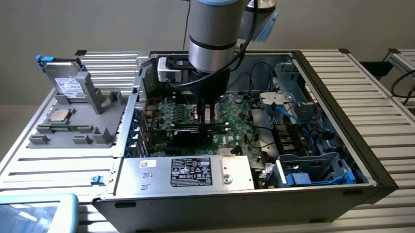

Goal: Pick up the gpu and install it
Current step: 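Press down on the gpu until it lock into place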

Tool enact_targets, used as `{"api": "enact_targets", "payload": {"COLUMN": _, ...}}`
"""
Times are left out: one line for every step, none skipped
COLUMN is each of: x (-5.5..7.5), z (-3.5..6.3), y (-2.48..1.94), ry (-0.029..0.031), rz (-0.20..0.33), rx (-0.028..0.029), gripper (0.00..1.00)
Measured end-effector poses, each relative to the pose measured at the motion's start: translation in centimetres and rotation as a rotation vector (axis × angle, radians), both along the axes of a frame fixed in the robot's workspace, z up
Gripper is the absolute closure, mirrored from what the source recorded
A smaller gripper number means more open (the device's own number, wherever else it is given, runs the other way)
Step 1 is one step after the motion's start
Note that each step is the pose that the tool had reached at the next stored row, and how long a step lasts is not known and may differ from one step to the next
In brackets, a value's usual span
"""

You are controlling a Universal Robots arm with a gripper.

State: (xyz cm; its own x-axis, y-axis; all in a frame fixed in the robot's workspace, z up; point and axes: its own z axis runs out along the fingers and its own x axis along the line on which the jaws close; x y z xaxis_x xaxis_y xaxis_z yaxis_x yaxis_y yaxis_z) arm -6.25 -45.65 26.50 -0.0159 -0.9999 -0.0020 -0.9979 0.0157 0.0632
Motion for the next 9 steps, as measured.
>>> {"api": "enact_targets", "payload": {"x": 0.01, "z": -0.13, "y": -0.01, "ry": 0.0003, "rz": 0.000, "rx": -0.0007, "gripper": 0.88}}
{"api": "enact_targets", "payload": {"x": 0.01, "z": -0.24, "y": -0.01, "ry": 0.0005, "rz": 0.000, "rx": -0.0009, "gripper": 0.88}}
{"api": "enact_targets", "payload": {"x": 0.01, "z": -0.26, "y": -0.01, "ry": 0.0006, "rz": 0.000, "rx": -0.0005, "gripper": 0.88}}
{"api": "enact_targets", "payload": {"x": 0.01, "z": -0.30, "y": 0.00, "ry": 0.0004, "rz": 0.000, "rx": 0.0001, "gripper": 0.88}}
{"api": "enact_targets", "payload": {"x": 0.01, "z": -0.33, "y": 0.01, "ry": 0.0002, "rz": 0.000, "rx": 0.0009, "gripper": 0.88}}
{"api": "enact_targets", "payload": {"x": 0.01, "z": -0.33, "y": 0.00, "ry": 0.0003, "rz": 0.000, "rx": 0.0007, "gripper": 0.88}}
{"api": "enact_targets", "payload": {"x": 0.01, "z": -0.35, "y": 0.00, "ry": 0.0004, "rz": 0.000, "rx": 0.0006, "gripper": 0.88}}
{"api": "enact_targets", "payload": {"x": 0.01, "z": -0.43, "y": 0.00, "ry": 0.0004, "rz": 0.000, "rx": 0.0006, "gripper": 0.88}}
{"api": "enact_targets", "payload": {"x": 0.01, "z": -0.49, "y": 0.00, "ry": 0.0006, "rz": 0.000, "rx": 0.0003, "gripper": 0.88}}
